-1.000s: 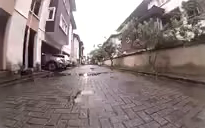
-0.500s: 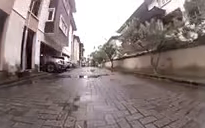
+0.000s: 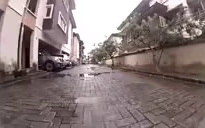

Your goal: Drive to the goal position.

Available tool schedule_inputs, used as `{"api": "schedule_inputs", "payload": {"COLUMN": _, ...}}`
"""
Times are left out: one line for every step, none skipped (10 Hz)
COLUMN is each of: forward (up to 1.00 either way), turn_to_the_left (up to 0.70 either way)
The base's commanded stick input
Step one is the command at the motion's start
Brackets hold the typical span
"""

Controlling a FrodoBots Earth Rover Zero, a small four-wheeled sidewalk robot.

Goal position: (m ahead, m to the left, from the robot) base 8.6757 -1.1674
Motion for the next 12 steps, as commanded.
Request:
{"api": "schedule_inputs", "payload": {"forward": 0.5, "turn_to_the_left": 0.0}}
{"api": "schedule_inputs", "payload": {"forward": 0.5, "turn_to_the_left": 0.0}}
{"api": "schedule_inputs", "payload": {"forward": 0.5, "turn_to_the_left": 0.0}}
{"api": "schedule_inputs", "payload": {"forward": 0.5, "turn_to_the_left": 0.0}}
{"api": "schedule_inputs", "payload": {"forward": 0.5, "turn_to_the_left": 0.0}}
{"api": "schedule_inputs", "payload": {"forward": 0.5, "turn_to_the_left": 0.0}}
{"api": "schedule_inputs", "payload": {"forward": 0.5, "turn_to_the_left": 0.0}}
{"api": "schedule_inputs", "payload": {"forward": 0.5, "turn_to_the_left": 0.0}}
{"api": "schedule_inputs", "payload": {"forward": 0.5, "turn_to_the_left": 0.0}}
{"api": "schedule_inputs", "payload": {"forward": 0.5, "turn_to_the_left": 0.0}}
{"api": "schedule_inputs", "payload": {"forward": 0.5, "turn_to_the_left": 0.0}}
{"api": "schedule_inputs", "payload": {"forward": 0.5, "turn_to_the_left": 0.0}}
